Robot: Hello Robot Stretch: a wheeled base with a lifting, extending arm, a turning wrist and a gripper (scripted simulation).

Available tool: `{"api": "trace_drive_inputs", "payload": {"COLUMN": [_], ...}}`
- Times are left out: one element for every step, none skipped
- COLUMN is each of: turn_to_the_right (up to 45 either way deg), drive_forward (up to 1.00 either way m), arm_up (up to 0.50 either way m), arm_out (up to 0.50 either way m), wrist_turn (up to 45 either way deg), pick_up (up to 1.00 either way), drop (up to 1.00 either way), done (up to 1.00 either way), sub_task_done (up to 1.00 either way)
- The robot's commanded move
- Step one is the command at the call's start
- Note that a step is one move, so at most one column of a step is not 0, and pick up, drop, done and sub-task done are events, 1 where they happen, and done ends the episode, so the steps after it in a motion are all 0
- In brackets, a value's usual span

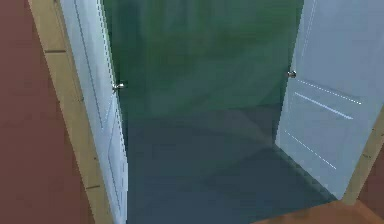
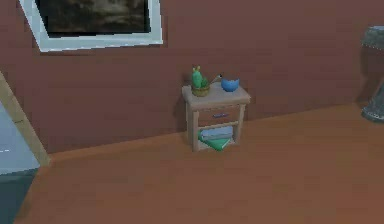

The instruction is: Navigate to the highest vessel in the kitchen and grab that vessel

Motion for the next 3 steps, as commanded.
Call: {"api": "trace_drive_inputs", "payload": {"turn_to_the_right": [6.0, 0.0, 0.0], "drive_forward": [0.0, 1.0, 1.0], "arm_up": [0.0, 0.0, 0.0], "arm_out": [0.0, 0.0, 0.0], "wrist_turn": [0.0, 0.0, 0.0], "pick_up": [0.0, 0.0, 0.0], "drop": [0.0, 0.0, 0.0], "done": [0.0, 0.0, 0.0], "sub_task_done": [0.0, 0.0, 0.0]}}
